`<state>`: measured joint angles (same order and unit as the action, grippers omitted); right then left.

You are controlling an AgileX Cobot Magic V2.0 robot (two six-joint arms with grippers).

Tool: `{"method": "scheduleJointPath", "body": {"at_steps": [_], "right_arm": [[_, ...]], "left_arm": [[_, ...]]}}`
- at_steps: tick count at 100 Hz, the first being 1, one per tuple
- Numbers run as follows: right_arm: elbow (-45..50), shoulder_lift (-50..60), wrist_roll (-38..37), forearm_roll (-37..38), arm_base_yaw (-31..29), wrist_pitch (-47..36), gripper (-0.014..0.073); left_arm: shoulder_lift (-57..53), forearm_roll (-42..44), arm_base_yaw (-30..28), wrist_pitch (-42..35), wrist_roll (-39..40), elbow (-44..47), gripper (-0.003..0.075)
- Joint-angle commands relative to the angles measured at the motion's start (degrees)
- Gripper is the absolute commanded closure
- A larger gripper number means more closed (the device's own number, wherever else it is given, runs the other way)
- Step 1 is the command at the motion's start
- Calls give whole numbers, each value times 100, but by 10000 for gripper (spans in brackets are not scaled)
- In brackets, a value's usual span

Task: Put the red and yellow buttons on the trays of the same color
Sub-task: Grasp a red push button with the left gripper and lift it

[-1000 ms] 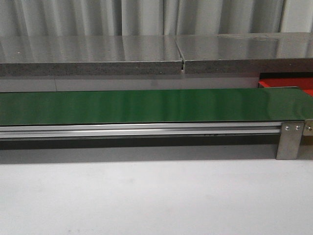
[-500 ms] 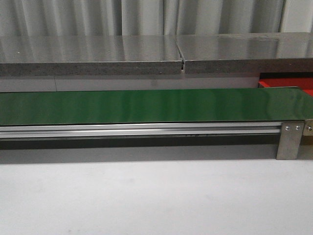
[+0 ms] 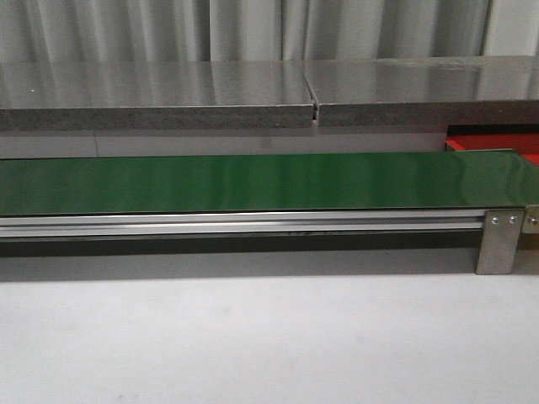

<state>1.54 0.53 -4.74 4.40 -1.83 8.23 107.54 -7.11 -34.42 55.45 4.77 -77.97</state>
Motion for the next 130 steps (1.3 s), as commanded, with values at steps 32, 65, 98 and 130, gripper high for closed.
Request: {"method": "scheduleJointPath", "body": {"at_steps": [32,65,98,130], "right_arm": [[-56,82,17,49,-27,-419,660],[-56,82,17,49,-27,-419,660],[-56,82,17,49,-27,-419,660],[-56,82,17,49,-27,-419,660]], "left_arm": [[-1221,-2,-15,276,-94,-359,511],[-1349,-2,552,1094,-202,-1348,511],[-808,-130,1395,1032,-202,-1567,511],[-494,-130,1520,966,-211,-1567,503]]}}
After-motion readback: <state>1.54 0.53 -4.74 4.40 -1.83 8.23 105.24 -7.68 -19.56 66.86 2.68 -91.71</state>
